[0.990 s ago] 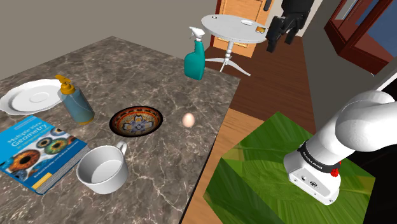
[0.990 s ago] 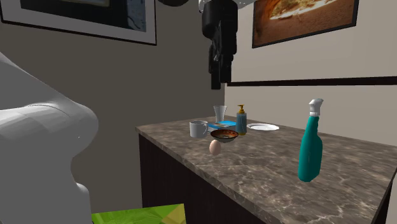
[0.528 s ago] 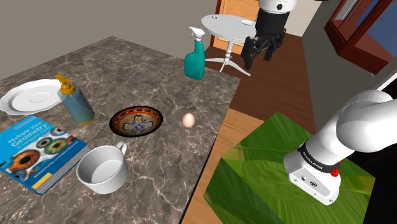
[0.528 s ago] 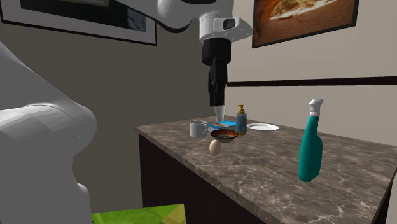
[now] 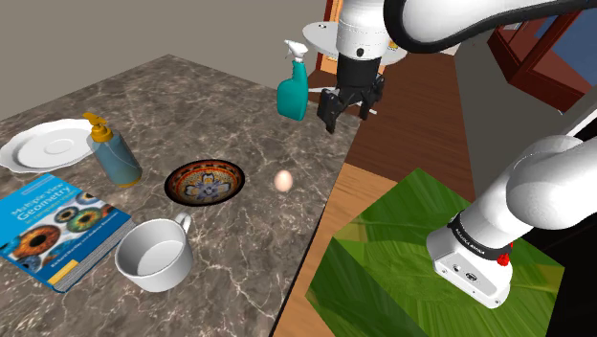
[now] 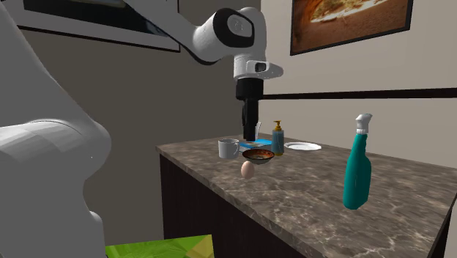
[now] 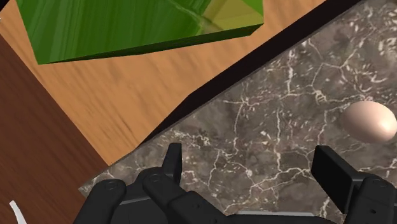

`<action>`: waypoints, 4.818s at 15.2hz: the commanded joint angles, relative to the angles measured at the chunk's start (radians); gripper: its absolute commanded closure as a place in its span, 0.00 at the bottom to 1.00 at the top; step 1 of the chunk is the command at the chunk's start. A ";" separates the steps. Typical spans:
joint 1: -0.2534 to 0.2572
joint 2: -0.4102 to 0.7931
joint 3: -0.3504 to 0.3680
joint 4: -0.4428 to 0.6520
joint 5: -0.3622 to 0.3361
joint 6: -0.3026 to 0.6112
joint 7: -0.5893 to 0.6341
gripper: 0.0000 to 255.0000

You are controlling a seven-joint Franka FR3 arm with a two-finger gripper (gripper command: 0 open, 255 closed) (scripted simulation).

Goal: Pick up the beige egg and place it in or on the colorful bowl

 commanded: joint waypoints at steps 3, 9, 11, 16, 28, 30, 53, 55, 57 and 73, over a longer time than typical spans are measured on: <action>-0.001 0.127 0.082 0.041 -0.013 0.076 0.120 0.00; 0.000 0.366 0.184 0.152 -0.112 0.166 0.323 0.00; 0.011 0.456 0.205 0.201 -0.165 0.185 0.398 0.00; 0.032 0.548 0.208 0.220 -0.226 0.234 0.468 0.00; 0.035 0.580 0.201 0.186 -0.254 0.291 0.487 0.00; 0.035 0.580 0.201 0.186 -0.254 0.291 0.487 1.00; 0.019 0.457 0.211 0.278 -0.159 0.108 0.412 1.00; 0.017 0.445 0.211 0.294 -0.150 0.082 0.405 1.00; 0.016 0.434 0.210 0.311 -0.143 0.057 0.398 1.00; 0.256 0.952 0.207 0.994 -0.424 -0.220 0.614 1.00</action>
